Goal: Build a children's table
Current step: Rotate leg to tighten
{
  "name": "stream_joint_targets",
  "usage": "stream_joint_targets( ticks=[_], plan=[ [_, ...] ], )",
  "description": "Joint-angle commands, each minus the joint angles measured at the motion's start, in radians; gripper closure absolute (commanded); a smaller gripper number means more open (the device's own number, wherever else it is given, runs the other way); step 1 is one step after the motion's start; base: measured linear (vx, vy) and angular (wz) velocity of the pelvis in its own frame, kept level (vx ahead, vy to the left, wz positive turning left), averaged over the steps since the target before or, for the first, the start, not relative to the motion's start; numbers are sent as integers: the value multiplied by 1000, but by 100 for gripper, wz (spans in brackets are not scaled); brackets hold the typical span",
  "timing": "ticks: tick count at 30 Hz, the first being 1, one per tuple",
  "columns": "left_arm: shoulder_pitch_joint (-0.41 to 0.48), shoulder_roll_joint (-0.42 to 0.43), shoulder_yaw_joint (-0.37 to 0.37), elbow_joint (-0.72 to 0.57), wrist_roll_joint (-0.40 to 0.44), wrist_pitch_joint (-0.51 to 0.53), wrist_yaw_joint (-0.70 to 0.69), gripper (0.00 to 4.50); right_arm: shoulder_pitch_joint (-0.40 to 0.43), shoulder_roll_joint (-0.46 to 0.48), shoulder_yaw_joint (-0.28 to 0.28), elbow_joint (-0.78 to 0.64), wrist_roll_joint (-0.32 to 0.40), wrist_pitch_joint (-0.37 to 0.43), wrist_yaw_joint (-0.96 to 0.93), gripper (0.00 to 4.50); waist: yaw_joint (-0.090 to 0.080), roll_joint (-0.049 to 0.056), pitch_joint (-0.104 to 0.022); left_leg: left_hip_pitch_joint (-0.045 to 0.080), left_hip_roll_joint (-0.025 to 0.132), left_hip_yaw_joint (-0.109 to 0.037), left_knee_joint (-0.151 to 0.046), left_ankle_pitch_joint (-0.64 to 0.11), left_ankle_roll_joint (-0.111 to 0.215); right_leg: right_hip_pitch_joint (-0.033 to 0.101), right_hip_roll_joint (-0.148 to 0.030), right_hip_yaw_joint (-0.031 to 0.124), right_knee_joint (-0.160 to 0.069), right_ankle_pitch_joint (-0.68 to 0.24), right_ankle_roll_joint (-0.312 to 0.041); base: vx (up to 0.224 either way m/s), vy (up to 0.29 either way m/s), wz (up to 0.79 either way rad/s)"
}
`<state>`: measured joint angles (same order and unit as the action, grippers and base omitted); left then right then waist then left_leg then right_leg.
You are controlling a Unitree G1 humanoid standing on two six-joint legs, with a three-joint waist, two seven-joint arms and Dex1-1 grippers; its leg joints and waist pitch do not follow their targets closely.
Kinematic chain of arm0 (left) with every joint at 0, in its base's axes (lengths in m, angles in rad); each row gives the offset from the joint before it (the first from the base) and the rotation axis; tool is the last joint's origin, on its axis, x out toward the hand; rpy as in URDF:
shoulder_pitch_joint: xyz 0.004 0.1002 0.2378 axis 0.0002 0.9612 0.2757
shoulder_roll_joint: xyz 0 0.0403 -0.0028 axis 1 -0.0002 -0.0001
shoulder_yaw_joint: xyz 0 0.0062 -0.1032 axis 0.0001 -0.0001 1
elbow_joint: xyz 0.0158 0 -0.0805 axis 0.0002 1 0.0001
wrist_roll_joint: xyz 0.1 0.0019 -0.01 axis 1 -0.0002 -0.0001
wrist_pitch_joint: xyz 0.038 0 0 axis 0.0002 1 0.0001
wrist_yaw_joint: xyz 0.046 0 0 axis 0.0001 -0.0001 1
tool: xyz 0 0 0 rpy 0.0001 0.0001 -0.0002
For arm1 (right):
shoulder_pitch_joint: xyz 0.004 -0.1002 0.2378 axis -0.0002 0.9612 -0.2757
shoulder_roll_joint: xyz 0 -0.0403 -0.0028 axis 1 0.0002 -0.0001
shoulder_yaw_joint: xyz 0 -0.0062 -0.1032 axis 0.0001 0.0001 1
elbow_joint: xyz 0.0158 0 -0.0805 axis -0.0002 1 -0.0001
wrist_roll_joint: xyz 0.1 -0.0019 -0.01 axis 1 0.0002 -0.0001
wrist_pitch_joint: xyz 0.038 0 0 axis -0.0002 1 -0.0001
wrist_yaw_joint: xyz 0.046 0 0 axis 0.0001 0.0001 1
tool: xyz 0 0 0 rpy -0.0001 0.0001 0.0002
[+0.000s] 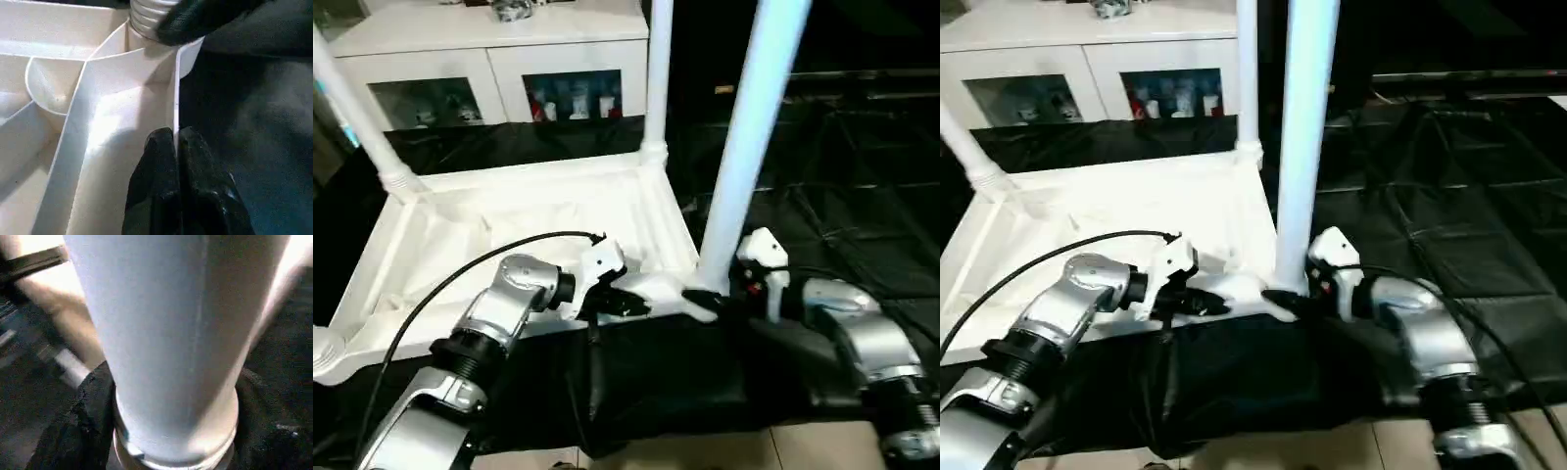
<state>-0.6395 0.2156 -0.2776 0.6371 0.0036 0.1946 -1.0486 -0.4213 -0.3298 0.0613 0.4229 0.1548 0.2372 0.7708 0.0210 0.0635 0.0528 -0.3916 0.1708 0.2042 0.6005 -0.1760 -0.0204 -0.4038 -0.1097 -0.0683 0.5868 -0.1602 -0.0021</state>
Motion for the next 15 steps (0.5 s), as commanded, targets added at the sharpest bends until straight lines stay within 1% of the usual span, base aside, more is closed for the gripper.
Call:
stream_joint_targets(
  ticks=[1, 2, 3, 5, 7, 8, 9, 10, 11, 12, 13, 14, 15],
  plan=[
    [-44, -52, 51, 16, -17, -11, 100, 450, 2, 41, -7, 54, -27, 38, -112, 176, -5, -24, -69, 23, 50, -29, -75, -272, 41, 39, -41, 33, -79, -362, -206, 0, 0, 0],
    [-47, -57, 52, 21, -15, -11, 112, 450, 1, 47, -10, 57, -26, 40, -124, 176, -10, -22, -66, 24, 49, -28, -75, -287, 38, 35, -39, 33, -83, -381, -198, 0, 0, 0],
    [-63, -87, 61, 45, -10, -7, 168, 450, -5, 83, -27, 75, -25, 50, -190, 176, -12, -23, -68, 25, 47, -28, -74, -292, 33, 36, -40, 33, -86, -395, -190, 0, 0, 0],
    [-87, -132, 69, 77, -3, -5, 248, 450, -16, 136, -45, 105, -30, 54, -290, 176, -12, -21, -67, 26, 47, -30, -75, -295, 32, 35, -41, 32, -87, -402, -186, 0, 0, 0],
    [-110, -180, 69, 113, 9, -20, 327, 450, -40, 188, -47, 147, -47, 58, -376, 176, -15, -22, -68, 26, 46, -29, -75, -304, 28, 32, -40, 31, -90, -414, -178, 0, 0, 0],
    [-115, -194, 67, 121, 9, -22, 330, 450, -49, 204, -46, 159, -49, 56, -387, 176, -16, -14, -67, 27, 45, -30, -76, -310, 26, 32, -40, 31, -91, -416, -178, 0, 0, 0],
    [-116, -207, 58, 121, 8, -27, 316, 450, -56, 220, -33, 160, -45, 41, -362, 176, -19, -20, -67, 24, 45, -31, -77, -315, 28, 36, -40, 29, -92, -415, -174, 0, 0, 0],
    [-116, -208, 56, 121, 8, -28, 315, 450, -56, 221, -31, 159, -43, 39, -355, 176, -20, -20, -69, 22, 44, -32, -77, -314, 32, 38, -40, 28, -92, -412, -173, 0, 0, 0],
    [-117, -209, 54, 121, 7, -29, 313, 450, -56, 223, -30, 155, -36, 38, -341, 176, -21, -18, -68, 23, 46, -31, -77, -318, 41, 37, -40, 29, -93, -409, -171, 0, 0, 0],
    [-117, -209, 54, 123, 5, -32, 302, 450, -51, 227, -42, 133, -4, 49, -305, 120, -21, -19, -70, 21, 45, -31, -77, -312, 48, 40, -40, 29, -92, -398, -172, 0, 0, 0],
    [-116, -208, 53, 121, 5, -34, 297, 450, -50, 227, -45, 125, 4, 53, -296, 106, -21, -18, -70, 21, 46, -31, -77, -309, 52, 40, -41, 30, -92, -393, -174, 0, 0, 0],
    [-112, -200, 54, 114, 4, -38, 281, 450, -43, 220, -55, 96, 29, 67, -261, 106, -20, -19, -70, 21, 46, -30, -76, -300, 61, 40, -40, 30, -91, -379, -178, 0, 0, 0],
    [-109, -195, 53, 108, 2, -40, 271, 450, -41, 214, -54, 87, 34, 70, -246, 89, -18, -18, -71, 19, 47, -31, -77, -292, 66, 43, -41, 30, -88, -367, -181, 0, 0, 0]
  ],
)
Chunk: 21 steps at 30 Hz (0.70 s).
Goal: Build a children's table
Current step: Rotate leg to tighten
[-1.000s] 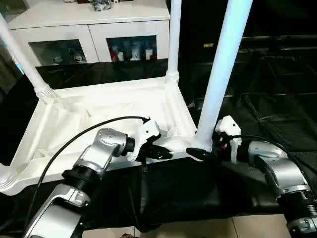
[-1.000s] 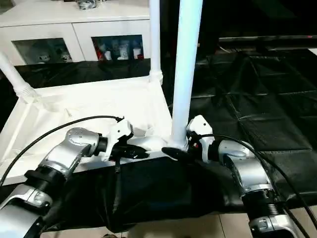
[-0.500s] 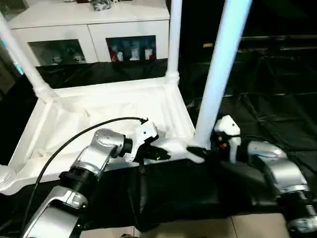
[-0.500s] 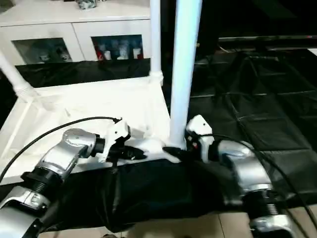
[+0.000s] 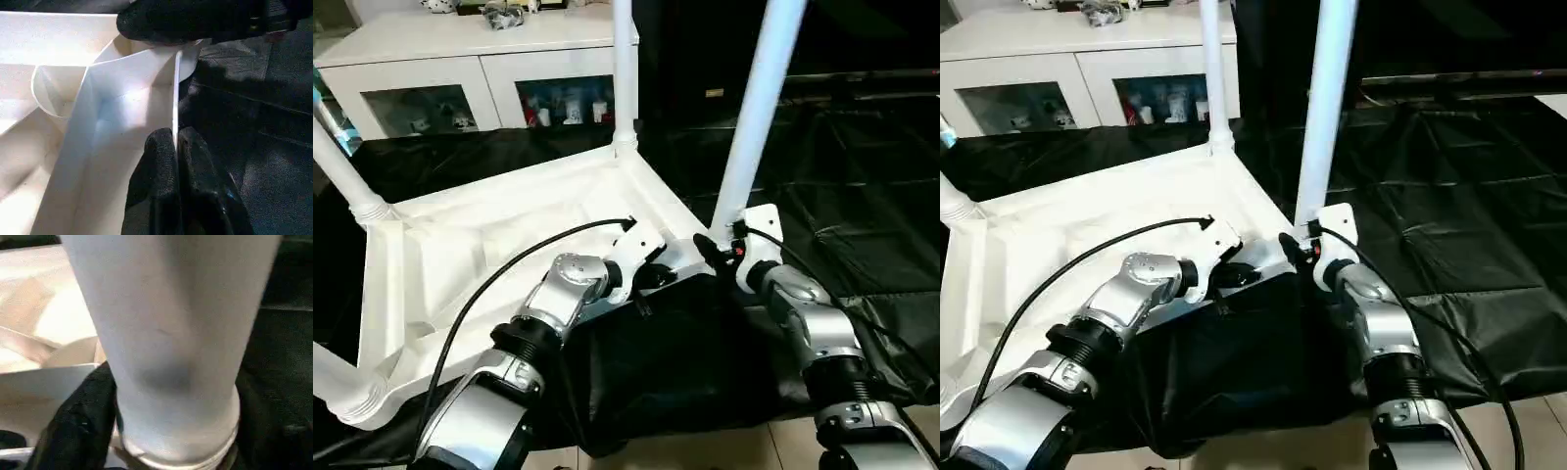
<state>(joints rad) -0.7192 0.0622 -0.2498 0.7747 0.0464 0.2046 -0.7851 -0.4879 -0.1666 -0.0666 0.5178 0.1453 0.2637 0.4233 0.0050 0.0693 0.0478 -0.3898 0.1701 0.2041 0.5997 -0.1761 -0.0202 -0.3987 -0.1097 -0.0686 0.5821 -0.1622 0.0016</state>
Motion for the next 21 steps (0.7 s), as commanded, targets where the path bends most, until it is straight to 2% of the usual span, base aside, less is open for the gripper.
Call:
stream_joint_targets(
  ticks=[1, 3, 7, 8, 13, 17, 18, 20, 21],
  plan=[
    [-14, -21, 18, -51, -49, -60, -42, 450, 35, 19, 92, -34, 37, 38, 144, 77, -3, -27, -66, 16, 48, -30, -76, -288, 69, 38, -41, 30, -84, -362, -185, 0, 0, 0],
    [3, 4, 4, -71, -55, -74, -101, 450, 47, -22, 119, -59, 26, 31, 202, 61, 0, -26, -67, 13, 49, -31, -75, -266, 80, 41, -42, 29, -79, -333, -195, 0, 0, 0],
    [34, 44, -12, -112, -72, -79, -196, 450, 74, -89, 156, -106, 32, 32, 322, 61, 2, -27, -68, 14, 50, -28, -72, -253, 93, 42, -43, 31, -79, -326, -204, 0, 0, 0],
    [57, 74, -23, -149, -88, -75, -269, 450, 94, -136, 176, -144, 38, 33, 401, 61, 3, -27, -66, 13, 51, -29, -74, -254, 95, 43, -43, 30, -79, -331, -206, 0, 0, 0],
    [99, 178, -49, -229, -114, -22, -443, 450, 127, -253, 195, -222, 53, 29, 569, 61, 11, -22, -67, 17, 60, -26, -76, -254, 96, 38, -39, 33, -69, -292, -228, 0, 0, 0],
    [105, 206, -47, -238, -118, -23, -478, 450, 128, -274, 194, -228, 65, 29, 608, 61, 16, -21, -67, 20, 60, -26, -77, -257, 82, 37, -40, 34, -68, -287, -236, 0, 0, 0],
    [106, 212, -43, -239, -118, -23, -484, 450, 127, -280, 195, -229, 66, 30, 620, 76, 17, -24, -66, 19, 60, -26, -77, -254, 80, 38, -41, 34, -67, -286, -236, 0, 0, 0],
    [104, 219, -36, -241, -117, -20, -488, 450, 125, -287, 200, -229, 67, 31, 636, 92, 18, -23, -66, 20, 59, -25, -76, -250, 79, 37, -42, 35, -67, -285, -235, 0, 0, 0],
    [104, 220, -34, -243, -116, -19, -487, 450, 124, -286, 200, -231, 71, 35, 641, 92, 20, -28, -67, 19, 58, -24, -75, -246, 79, 38, -42, 35, -68, -286, -234, 0, 0, 0]
  ],
)
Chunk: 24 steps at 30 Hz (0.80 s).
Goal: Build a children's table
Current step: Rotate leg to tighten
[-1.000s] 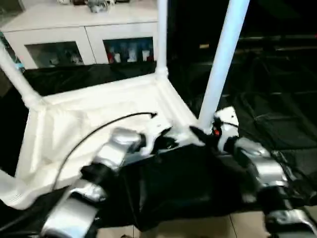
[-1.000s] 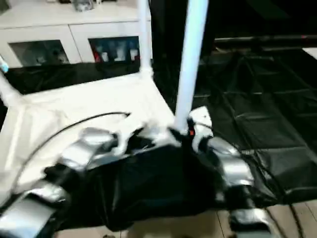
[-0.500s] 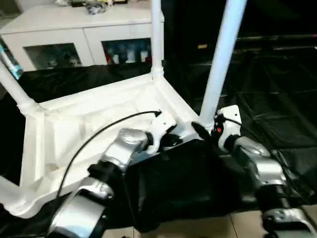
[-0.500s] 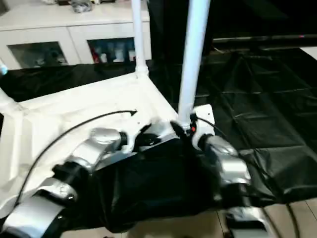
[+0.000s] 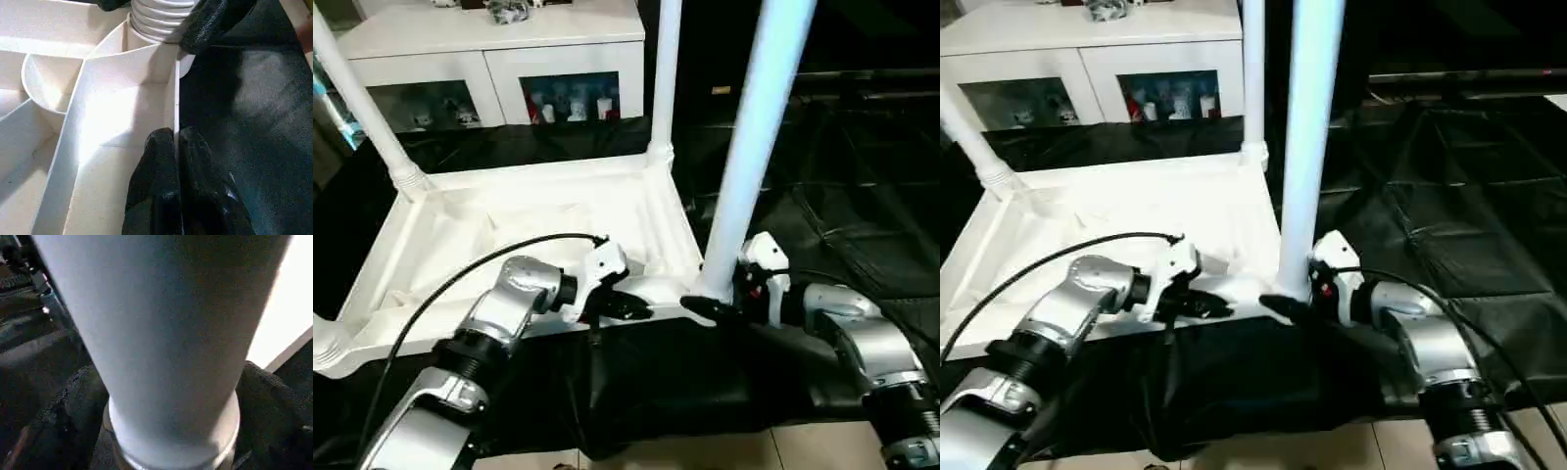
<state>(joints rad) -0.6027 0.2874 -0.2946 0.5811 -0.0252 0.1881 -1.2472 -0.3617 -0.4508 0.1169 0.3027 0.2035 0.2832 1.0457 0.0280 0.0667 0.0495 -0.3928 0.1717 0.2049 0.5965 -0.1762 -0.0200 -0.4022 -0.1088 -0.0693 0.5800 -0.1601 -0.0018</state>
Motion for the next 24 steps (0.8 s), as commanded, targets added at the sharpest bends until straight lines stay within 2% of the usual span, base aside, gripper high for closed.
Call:
stream_joint_targets(
  ticks=[1, 3, 7, 11, 13, 14, 16, 18, 19, 20, 23, 24],
  plan=[
    [-12, -3, 13, -53, -46, 1, -25, 450, -4, -1, 17, -18, 16, 21, 22, 98, -1, -24, -68, 23, 57, -25, -72, -243, 79, 41, -44, 36, -65, -290, -230, 0, 0, 0],
    [-11, 0, 12, -61, -52, 6, -27, 450, -5, 3, 21, -20, 23, 26, 26, 126, 2, -23, -70, 23, 58, -25, -71, -226, 82, 42, -44, 36, -63, -275, -231, 0, 0, 0],
    [-11, -13, 20, -64, -55, 9, -7, 450, -1, 23, 21, -23, 26, 32, 7, 152, 2, -24, -69, 22, 57, -24, -70, -219, 85, 41, -42, 35, -62, -266, -236, 0, 0, 0],
    [-33, -69, 49, -13, -30, 5, 126, 450, -5, 100, -3, 38, -23, 30, -167, 165, -4, -26, -67, 21, 55, -26, -72, -231, 66, 39, -43, 36, -66, -299, -224, 0, 0, 0],
    [-53, -113, 61, 32, -7, 11, 232, 450, -18, 162, -35, 99, -52, 39, -319, 167, -12, -26, -65, 24, 50, -27, -73, -259, 46, 37, -42, 34, -74, -353, -207, 0, 0, 0],
    [-57, -122, 63, 40, -2, 13, 253, 450, -20, 174, -41, 110, -56, 40, -347, 168, -12, -26, -65, 24, 50, -27, -73, -259, 46, 37, -42, 34, -74, -353, -207, 0, 0, 0],
    [-76, -164, 73, 80, 17, 14, 349, 450, -32, 226, -66, 157, -66, 52, -470, 169, -22, -26, -65, 26, 48, -29, -74, -280, 26, 34, -42, 34, -78, -386, -192, 0, 0, 0],
    [-96, -200, 84, 111, 24, 14, 428, 450, -46, 267, -85, 191, -69, 60, -557, 169, -29, -26, -64, 30, 46, -29, -74, -305, 28, 31, -41, 33, -86, -423, -179, 0, 0, 0],
    [-108, -223, 90, 130, 28, 15, 477, 450, -57, 293, -96, 215, -73, 57, -608, 169, -28, -21, -62, 31, 46, -31, -75, -314, 27, 31, -42, 32, -88, -434, -175, 0, 0, 0],
    [-116, -237, 93, 141, 30, 17, 506, 450, -64, 308, -102, 229, -76, 54, -637, 169, -30, -24, -63, 30, 44, -30, -74, -326, 24, 31, -41, 31, -92, -454, -164, 0, 0, 0],
    [-131, -287, 90, 155, 30, 15, 535, 450, -93, 359, -89, 274, -90, 13, -656, 169, -31, -19, -63, 31, 44, -32, -76, -345, 25, 30, -42, 29, -96, -483, -146, 0, 0, 0],
    [-134, -296, 82, 155, 27, 11, 514, 450, -95, 377, -93, 251, -57, 19, -594, 134, -35, -21, -63, 28, 42, -33, -76, -348, 30, 31, -42, 28, -98, -482, -143, 0, 0, 0]
  ],
)
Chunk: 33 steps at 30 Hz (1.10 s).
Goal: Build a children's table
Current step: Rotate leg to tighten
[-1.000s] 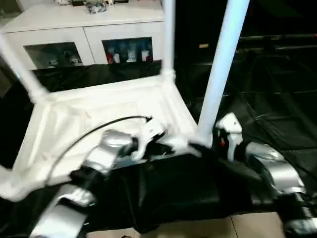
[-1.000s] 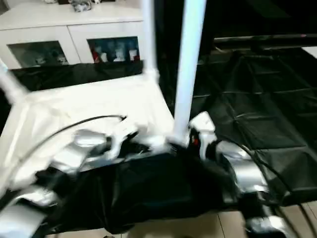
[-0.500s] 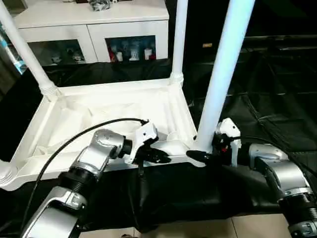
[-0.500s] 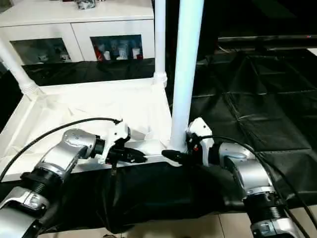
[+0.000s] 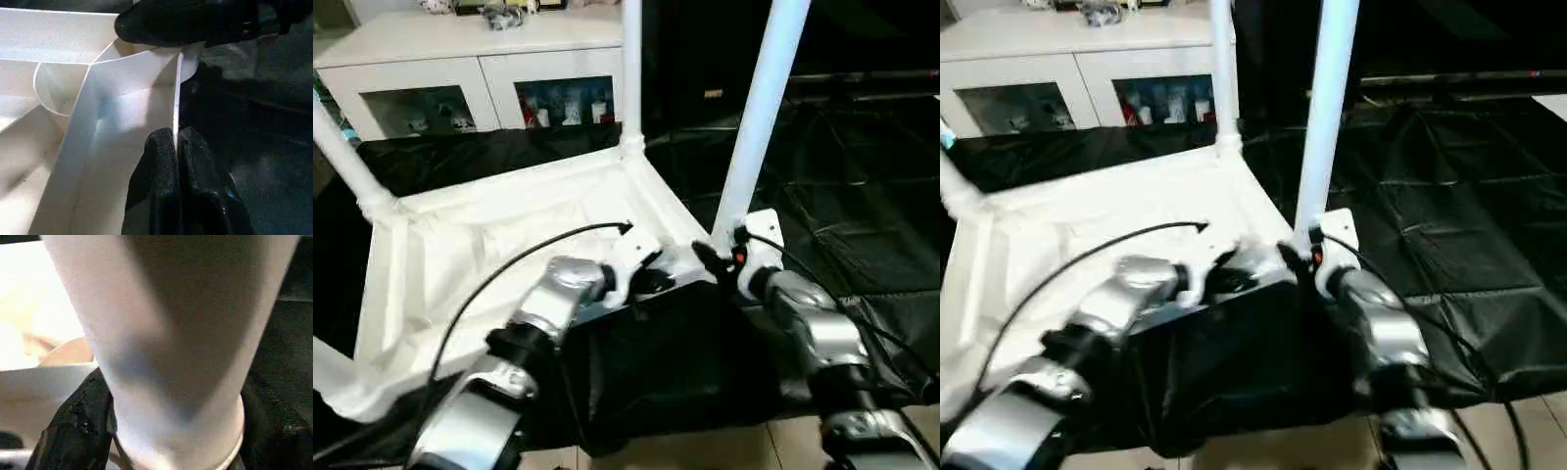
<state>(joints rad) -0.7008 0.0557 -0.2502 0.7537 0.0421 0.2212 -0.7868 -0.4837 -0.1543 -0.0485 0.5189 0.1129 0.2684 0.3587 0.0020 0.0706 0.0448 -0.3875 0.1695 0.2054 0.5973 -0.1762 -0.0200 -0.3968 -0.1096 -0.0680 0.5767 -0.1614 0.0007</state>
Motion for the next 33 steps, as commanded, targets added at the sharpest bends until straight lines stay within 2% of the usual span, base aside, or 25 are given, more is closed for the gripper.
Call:
stream_joint_targets(
  ticks=[1, 2, 5, 6, 7, 8, 9, 11, 12, 13, 14, 15, 17, 19, 21, 22, 27, 30, 33],
  plan=[
    [-36, -65, 38, -17, -40, -22, 54, 450, 27, 80, 73, 35, 34, 34, 93, 134, -6, -27, -59, 22, 45, -34, -77, -345, 35, 28, -41, 26, -94, -479, -143, 0, 0, 0],
    [-35, -64, 34, -19, -40, -28, 40, 450, 27, 81, 73, 21, 44, 34, 117, 100, -5, -24, -60, 22, 46, -33, -77, -336, 42, 27, -41, 28, -92, -466, -145, 0, 0, 0],
    [-26, -44, 25, -30, -41, -38, -5, 450, 37, 53, 92, -22, 65, 48, 193, 77, -3, -25, -61, 17, 48, -34, -77, -319, 56, 32, -42, 28, -88, -434, -152, 0, 0, 0],
    [-20, -29, 19, -39, -42, -45, -34, 450, 44, 28, 112, -46, 65, 56, 233, 77, -1, -27, -64, 16, 48, -33, -77, -304, 64, 35, -42, 28, -85, -411, -158, 0, 0, 0],
    [-7, 0, 9, -60, -53, -46, -91, 450, 62, -24, 149, -85, 54, 45, 311, 54, 0, -27, -64, 16, 48, -32, -76, -298, 68, 34, -42, 30, -85, -401, -163, 0, 0, 0],
    [-7, 0, 9, -60, -53, -46, -91, 450, 62, -24, 149, -85, 54, 45, 311, 54, 3, -27, -64, 13, 50, -32, -75, -285, 76, 38, -42, 29, -81, -380, -171, 0, 0, 0],
    [11, 34, -4, -89, -66, -52, -166, 450, 83, -78, 169, -131, 67, 49, 397, 54, 4, -30, -64, 12, 51, -31, -75, -277, 85, 39, -44, 30, -80, -368, -177, 0, 0, 0],
    [23, 61, -11, -109, -72, -50, -215, 450, 99, -117, 174, -161, 86, 59, 463, 54, 4, -28, -64, 12, 51, -30, -74, -265, 95, 39, -43, 30, -77, -356, -186, 0, 0, 0],
    [24, 63, -11, -111, -73, -50, -219, 450, 100, -120, 175, -162, 86, 59, 467, 54, 5, -27, -65, 12, 52, -29, -73, -258, 98, 38, -43, 30, -76, -346, -192, 0, 0, 0],
    [45, 105, -18, -146, -95, -51, -306, 450, 121, -181, 188, -198, 91, 58, 550, 54, 5, -26, -64, 12, 53, -30, -74, -257, 98, 38, -43, 30, -76, -346, -196, 0, 0, 0],
    [45, 105, -18, -146, -95, -51, -306, 450, 121, -181, 188, -198, 91, 58, 550, 54, 9, -27, -65, 12, 55, -30, -74, -250, 98, 41, -42, 30, -72, -333, -201, 0, 0, 0],
    [57, 143, -23, -172, -109, -41, -375, 450, 134, -225, 190, -218, 95, 60, 610, 54, 8, -24, -64, 12, 57, -30, -75, -256, 99, 40, -41, 30, -72, -331, -207, 0, 0, 0],
    [59, 156, -24, -178, -111, -35, -394, 450, 136, -237, 188, -223, 96, 63, 627, 54, 10, -22, -66, 14, 58, -28, -74, -252, 101, 38, -40, 31, -68, -315, -212, 0, 0, 0],
    [58, 199, -23, -173, -104, -27, -447, 450, 136, -267, 174, -232, 110, 70, 671, 85, 9, -21, -66, 13, 58, -27, -74, -238, 99, 38, -39, 30, -64, -278, -231, 0, 0, 0],
    [56, 213, -20, -172, -105, -28, -462, 450, 133, -272, 170, -232, 118, 69, 679, 97, 10, -21, -66, 14, 58, -27, -73, -235, 96, 38, -40, 31, -63, -268, -238, 0, 0, 0],
    [56, 217, -19, -171, -106, -28, -466, 450, 131, -272, 168, -231, 120, 70, 680, 97, 11, -21, -66, 16, 58, -26, -73, -239, 93, 36, -41, 31, -64, -270, -240, 0, 0, 0],
    [56, 227, -16, -184, -112, -20, -478, 450, 131, -271, 182, -240, 126, 76, 702, 153, 14, -23, -66, 16, 57, -27, -73, -240, 85, 38, -42, 31, -63, -281, -238, 0, 0, 0],
    [53, 219, -17, -182, -108, -19, -458, 450, 145, -268, 200, -262, 135, 106, 718, 163, 17, -24, -67, 15, 58, -25, -71, -219, 91, 39, -41, 32, -60, -254, -241, 0, 0, 0],
    [41, 197, -4, -158, -90, -22, -398, 450, 146, -239, 193, -241, 94, 93, 637, 167, 20, -24, -66, 16, 58, -26, -71, -217, 86, 37, -43, 33, -61, -266, -239, 0, 0, 0]
  ],
)
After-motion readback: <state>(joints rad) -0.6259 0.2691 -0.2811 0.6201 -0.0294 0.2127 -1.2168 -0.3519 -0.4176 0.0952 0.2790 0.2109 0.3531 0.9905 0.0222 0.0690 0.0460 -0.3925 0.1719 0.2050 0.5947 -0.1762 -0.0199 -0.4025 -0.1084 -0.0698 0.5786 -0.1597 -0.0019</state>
